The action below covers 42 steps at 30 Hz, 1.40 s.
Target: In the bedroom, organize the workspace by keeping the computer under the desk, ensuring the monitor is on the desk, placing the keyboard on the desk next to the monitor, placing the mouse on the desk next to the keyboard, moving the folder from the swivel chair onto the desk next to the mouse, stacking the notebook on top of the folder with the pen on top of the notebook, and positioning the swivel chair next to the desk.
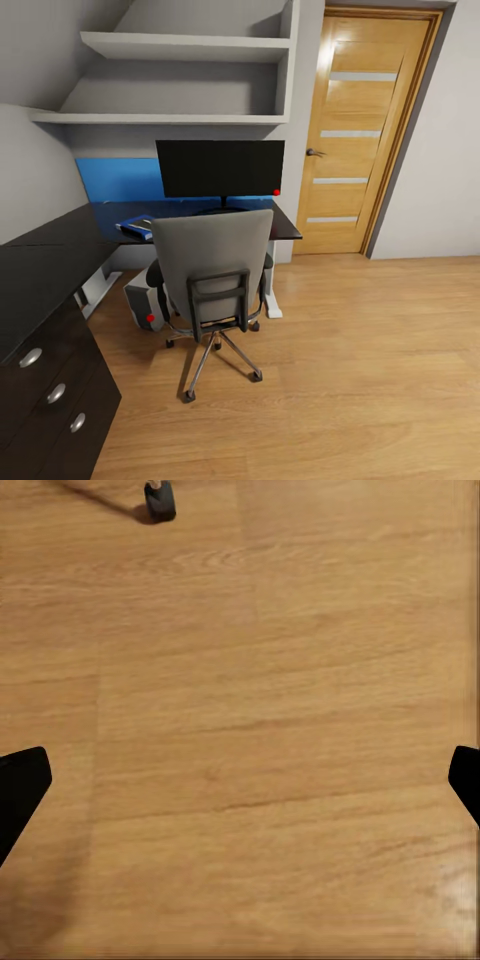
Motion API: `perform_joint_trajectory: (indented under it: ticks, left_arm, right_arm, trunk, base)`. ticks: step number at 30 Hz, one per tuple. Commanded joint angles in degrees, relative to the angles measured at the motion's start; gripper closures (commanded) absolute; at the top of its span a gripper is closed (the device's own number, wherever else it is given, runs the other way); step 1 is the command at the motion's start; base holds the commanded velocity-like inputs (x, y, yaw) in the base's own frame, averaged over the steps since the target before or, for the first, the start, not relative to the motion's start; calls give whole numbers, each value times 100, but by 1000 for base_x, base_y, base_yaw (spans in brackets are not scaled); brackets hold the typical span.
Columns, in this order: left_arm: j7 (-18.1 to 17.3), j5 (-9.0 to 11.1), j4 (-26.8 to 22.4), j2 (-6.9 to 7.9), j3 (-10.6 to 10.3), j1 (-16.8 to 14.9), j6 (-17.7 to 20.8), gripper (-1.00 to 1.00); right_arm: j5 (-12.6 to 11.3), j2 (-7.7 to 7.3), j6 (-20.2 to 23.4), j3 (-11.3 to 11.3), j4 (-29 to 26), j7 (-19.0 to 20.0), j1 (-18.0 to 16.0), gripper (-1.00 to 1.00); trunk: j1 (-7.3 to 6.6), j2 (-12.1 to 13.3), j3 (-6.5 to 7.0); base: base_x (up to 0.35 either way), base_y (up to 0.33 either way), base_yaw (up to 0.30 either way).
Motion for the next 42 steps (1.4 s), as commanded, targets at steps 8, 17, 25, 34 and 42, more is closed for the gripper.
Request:
perform_joint_trajectory:
  ticks: [8,17,25,34,42]
  left_arm:
    - [48,-25,-2,-10,-59,158,-448,-100]
    - [50,-32,-2,-28,-68,255,-684,-100]
    - [51,-28,-2,-30,-70,258,-643,-100]
    - [43,-32,-4,-60,-81,258,-621,-100]
    - [15,-48,-16,-47,-103,258,362,-100]
  right_arm:
    - [-53,-49,-39,47,18,-2,51,-100]
    - [-53,-65,28,60,-2,6,60,-100]
    - [-45,-68,31,70,-6,6,60,-100]
    - [-50,-68,31,69,-6,6,60,-100]
    - [-50,-68,31,69,-6,8,59,-100]
  trunk:
    - [-177,320,194]
    - [-375,681,372]
    - [-551,1002,516]
    - [-748,1363,677]
    - [-924,1684,821]
  base:
    - [0,0,0]
    - [0,0,0]
    - [0,0,0]
    - [0,0,0]
    - [0,0,0]
